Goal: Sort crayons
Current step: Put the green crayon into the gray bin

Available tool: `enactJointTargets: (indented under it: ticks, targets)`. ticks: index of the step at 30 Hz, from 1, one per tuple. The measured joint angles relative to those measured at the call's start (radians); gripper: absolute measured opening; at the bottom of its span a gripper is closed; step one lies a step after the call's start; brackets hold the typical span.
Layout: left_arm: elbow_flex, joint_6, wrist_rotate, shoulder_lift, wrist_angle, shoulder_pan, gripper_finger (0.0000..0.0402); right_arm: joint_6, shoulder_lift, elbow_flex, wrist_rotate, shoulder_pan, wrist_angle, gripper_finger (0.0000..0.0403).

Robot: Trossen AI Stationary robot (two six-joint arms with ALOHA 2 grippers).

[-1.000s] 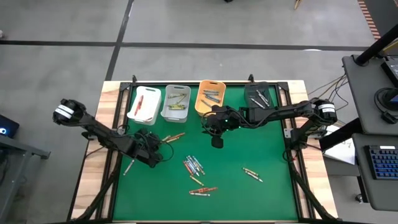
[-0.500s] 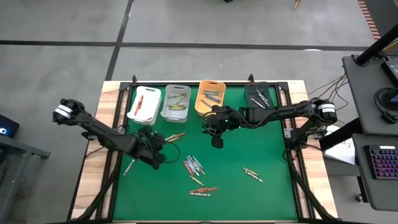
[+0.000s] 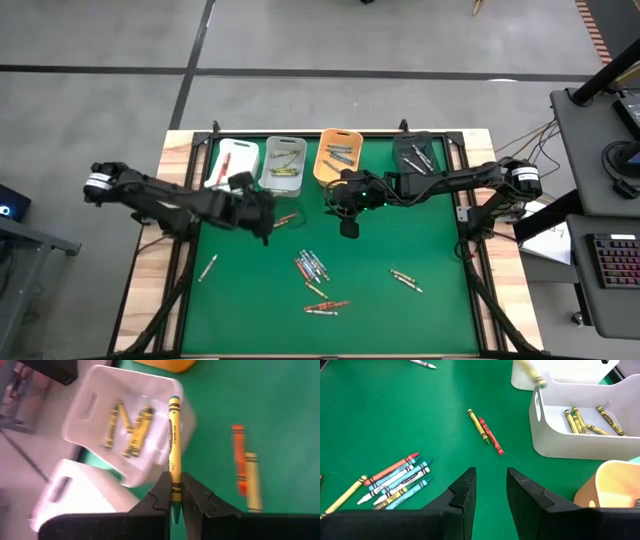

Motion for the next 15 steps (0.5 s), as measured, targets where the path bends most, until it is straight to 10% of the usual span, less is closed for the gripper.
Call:
enactJointTargets:
  ticks: [15]
  targets:
    - [0.085,0.485,0.450,0.047,0.145,0.627,0.0000,0.016,0.000,0.000,0.000,0.000,-0.001,0.0095]
